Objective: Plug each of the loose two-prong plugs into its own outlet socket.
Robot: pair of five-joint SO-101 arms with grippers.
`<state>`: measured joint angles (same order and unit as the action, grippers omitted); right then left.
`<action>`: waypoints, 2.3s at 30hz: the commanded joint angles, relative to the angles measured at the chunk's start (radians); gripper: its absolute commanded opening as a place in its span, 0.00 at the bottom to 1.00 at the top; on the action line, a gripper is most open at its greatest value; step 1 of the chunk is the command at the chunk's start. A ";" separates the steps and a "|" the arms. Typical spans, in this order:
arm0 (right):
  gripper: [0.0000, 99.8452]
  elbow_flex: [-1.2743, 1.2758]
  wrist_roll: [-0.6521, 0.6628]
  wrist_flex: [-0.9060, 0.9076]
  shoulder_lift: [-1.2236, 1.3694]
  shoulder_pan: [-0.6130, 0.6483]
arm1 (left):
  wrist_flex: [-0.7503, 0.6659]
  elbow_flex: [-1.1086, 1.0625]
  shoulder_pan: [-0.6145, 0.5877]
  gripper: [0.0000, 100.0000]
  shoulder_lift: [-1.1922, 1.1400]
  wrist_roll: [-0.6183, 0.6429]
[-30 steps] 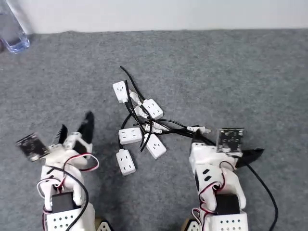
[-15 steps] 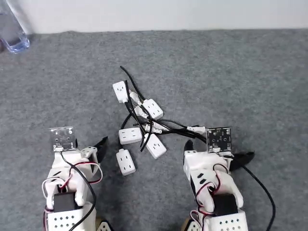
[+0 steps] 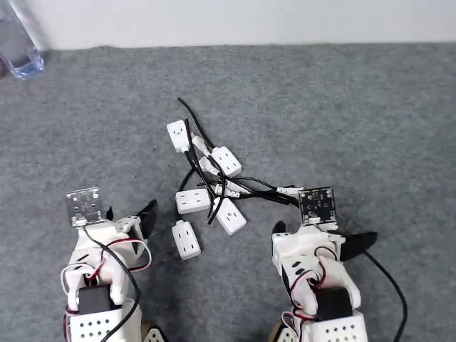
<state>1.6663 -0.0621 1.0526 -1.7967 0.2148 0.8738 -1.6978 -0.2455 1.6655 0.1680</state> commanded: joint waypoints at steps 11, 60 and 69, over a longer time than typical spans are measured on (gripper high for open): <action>0.70 0.017 0.046 -0.013 -0.004 -0.001 | 0.077 0.018 -0.029 0.33 0.009 0.014; 0.70 0.017 0.048 -0.013 0.005 -0.001 | 0.879 1.395 0.454 0.59 -1.935 0.133; 0.70 0.017 0.048 -0.012 0.005 -0.002 | 0.802 1.448 0.466 0.59 -2.154 0.285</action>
<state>1.6678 -0.0284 1.0418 -1.7967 0.2163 1.7100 -0.2954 0.2378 -0.4611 0.3997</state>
